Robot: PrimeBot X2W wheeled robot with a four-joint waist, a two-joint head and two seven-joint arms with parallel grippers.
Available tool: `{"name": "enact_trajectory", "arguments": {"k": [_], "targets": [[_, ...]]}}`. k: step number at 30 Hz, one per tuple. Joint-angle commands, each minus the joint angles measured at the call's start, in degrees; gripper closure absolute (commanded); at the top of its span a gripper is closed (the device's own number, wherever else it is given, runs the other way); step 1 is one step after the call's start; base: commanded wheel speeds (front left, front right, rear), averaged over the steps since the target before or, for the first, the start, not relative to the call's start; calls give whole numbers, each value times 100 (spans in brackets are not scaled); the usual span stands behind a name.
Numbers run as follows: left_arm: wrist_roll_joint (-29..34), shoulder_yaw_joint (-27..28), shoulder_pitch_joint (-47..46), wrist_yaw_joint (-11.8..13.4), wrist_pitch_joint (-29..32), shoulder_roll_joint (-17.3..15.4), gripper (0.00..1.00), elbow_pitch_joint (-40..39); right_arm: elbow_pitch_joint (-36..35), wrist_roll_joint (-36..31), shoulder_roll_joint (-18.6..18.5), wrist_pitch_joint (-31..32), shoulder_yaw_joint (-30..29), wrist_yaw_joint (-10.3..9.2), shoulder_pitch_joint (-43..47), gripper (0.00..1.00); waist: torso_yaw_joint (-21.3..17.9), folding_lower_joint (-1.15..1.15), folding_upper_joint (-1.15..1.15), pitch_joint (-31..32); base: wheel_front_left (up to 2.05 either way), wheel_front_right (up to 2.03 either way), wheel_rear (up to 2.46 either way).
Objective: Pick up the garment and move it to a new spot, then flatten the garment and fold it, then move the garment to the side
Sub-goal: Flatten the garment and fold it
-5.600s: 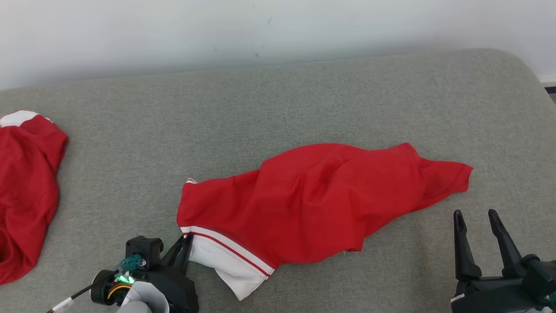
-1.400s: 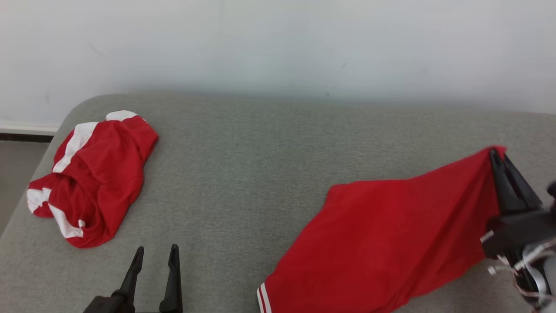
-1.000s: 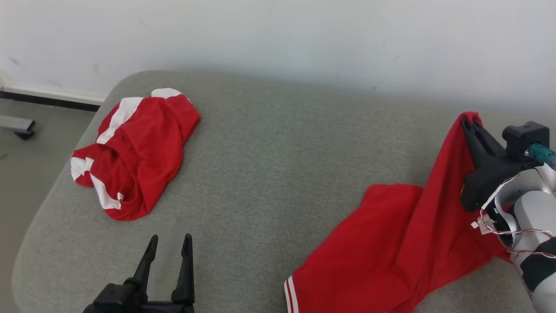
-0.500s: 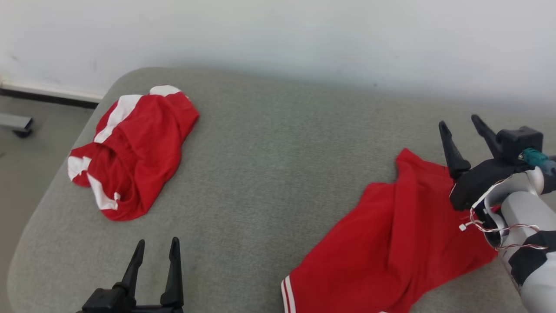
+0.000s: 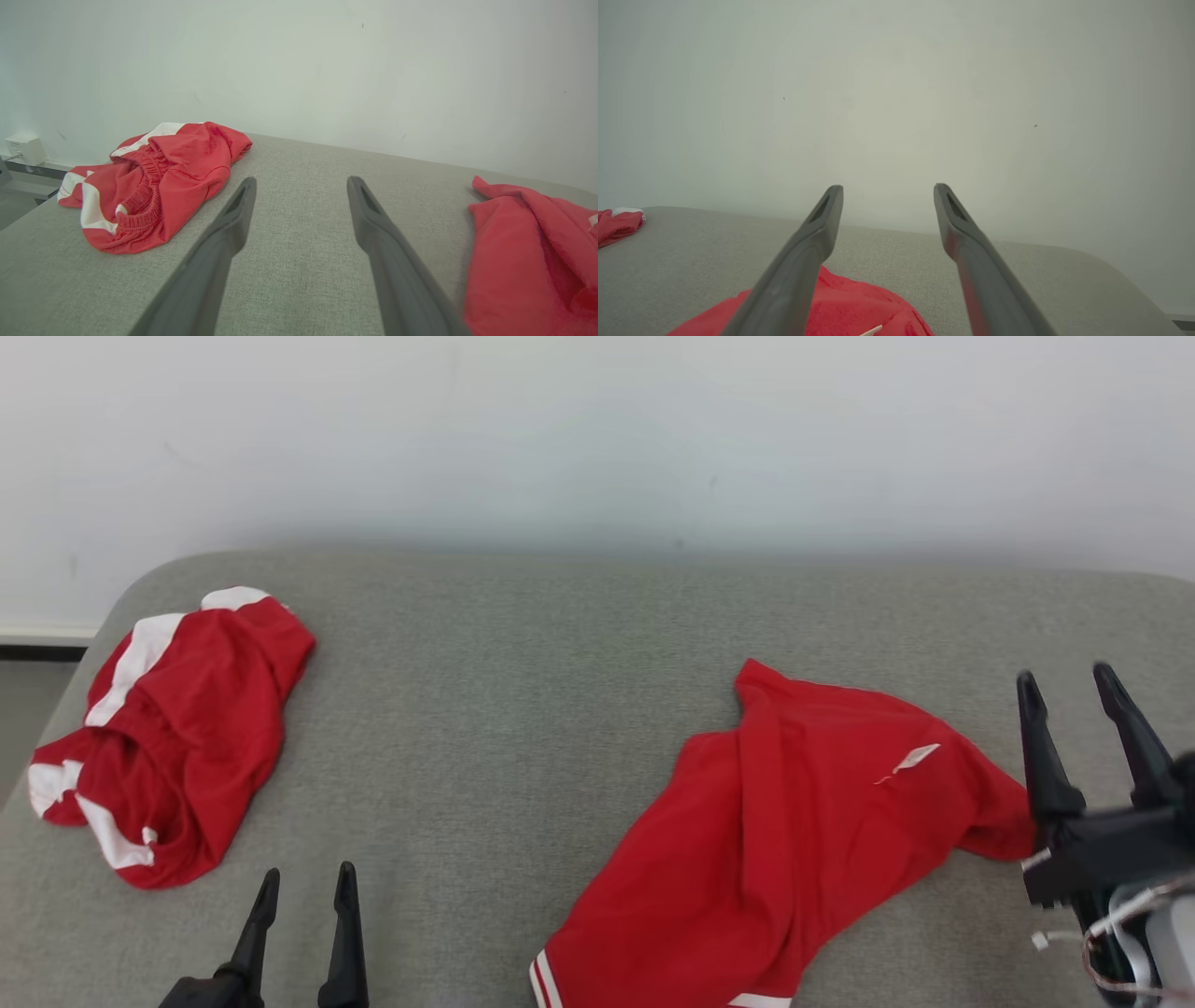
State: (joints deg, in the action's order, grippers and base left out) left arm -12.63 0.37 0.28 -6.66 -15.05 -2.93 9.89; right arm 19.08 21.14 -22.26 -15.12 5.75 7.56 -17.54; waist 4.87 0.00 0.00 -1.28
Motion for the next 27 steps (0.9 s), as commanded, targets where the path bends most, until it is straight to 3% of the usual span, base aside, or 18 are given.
{"name": "enact_trajectory", "arguments": {"k": [1, 10, 17, 20, 27], "targets": [[66, 11, 83, -31, -18, 6, 0, -13, -231, -64, 91, 0, -178, -15, 299, 0, -175, 0, 0, 67, 0, 0, 0], [66, -208, 167, -57, -18, 6, 0, 55, -1164, -327, 705, -1, -753, -14, 1531, 0, -235, 0, 0, 139, 0, 0, 0], [-119, -1015, 206, -77, 216, -63, 0, 518, -1305, -411, 836, 7, -799, -14, 1753, 0, -232, 0, 0, 154, 0, 0, 0], [-327, -1635, 182, -78, 544, -202, 0, 507, -1386, -454, 854, 44, -805, -15, 1745, 0, -215, 0, 0, 127, 0, 0, 0], [-614, -2211, 181, -74, 1173, -394, 0, 441, -1405, -472, 876, 70, -783, -15, 1740, 0, -208, 0, 0, 53, 0, 0, 0]]}}
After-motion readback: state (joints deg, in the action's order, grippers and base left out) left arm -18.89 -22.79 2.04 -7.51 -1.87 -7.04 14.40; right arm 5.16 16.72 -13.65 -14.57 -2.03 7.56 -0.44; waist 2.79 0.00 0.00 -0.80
